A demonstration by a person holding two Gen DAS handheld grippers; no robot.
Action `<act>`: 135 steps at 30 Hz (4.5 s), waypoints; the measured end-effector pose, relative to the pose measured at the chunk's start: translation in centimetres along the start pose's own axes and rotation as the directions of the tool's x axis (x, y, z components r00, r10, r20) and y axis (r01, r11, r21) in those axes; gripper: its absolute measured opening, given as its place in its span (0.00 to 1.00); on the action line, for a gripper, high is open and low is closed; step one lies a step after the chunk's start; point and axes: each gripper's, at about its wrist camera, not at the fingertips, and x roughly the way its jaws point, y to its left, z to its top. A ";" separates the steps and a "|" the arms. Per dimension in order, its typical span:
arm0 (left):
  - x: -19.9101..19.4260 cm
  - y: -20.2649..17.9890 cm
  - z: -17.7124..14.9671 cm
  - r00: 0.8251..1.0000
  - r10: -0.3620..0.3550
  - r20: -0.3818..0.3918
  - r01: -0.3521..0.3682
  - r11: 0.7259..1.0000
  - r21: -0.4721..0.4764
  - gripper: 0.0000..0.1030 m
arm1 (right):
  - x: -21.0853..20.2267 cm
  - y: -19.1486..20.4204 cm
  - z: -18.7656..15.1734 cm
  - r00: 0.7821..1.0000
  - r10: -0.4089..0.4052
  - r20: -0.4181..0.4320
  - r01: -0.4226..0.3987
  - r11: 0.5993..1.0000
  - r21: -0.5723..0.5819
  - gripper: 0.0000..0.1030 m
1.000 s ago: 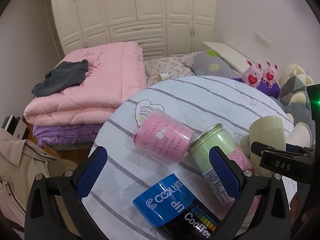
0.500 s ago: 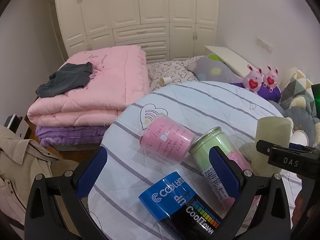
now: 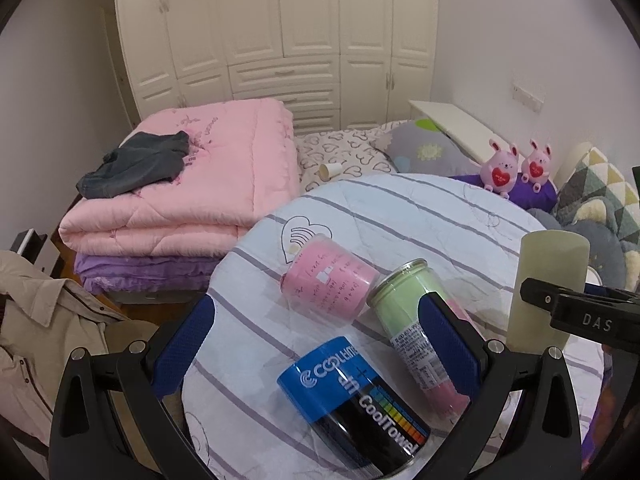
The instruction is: Flip cup upright
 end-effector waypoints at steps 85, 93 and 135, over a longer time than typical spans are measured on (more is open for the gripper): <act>-4.2 -17.3 -9.9 0.946 0.000 -0.323 -0.030 0.996 -0.088 1.00 | -4.1 -14.8 -7.4 0.987 0.032 -0.157 -0.060 0.983 -0.173 0.82; -2.0 -18.2 -9.7 0.917 0.008 -0.400 -0.059 0.991 -0.116 1.00 | -2.2 -15.8 -7.0 0.980 0.030 -0.198 -0.068 0.980 -0.186 0.82; -1.7 -16.8 -6.0 0.940 -0.007 -0.340 -0.048 0.987 -0.153 0.78 | -0.9 -16.0 -6.3 0.973 0.049 -0.225 -0.088 0.981 -0.171 0.82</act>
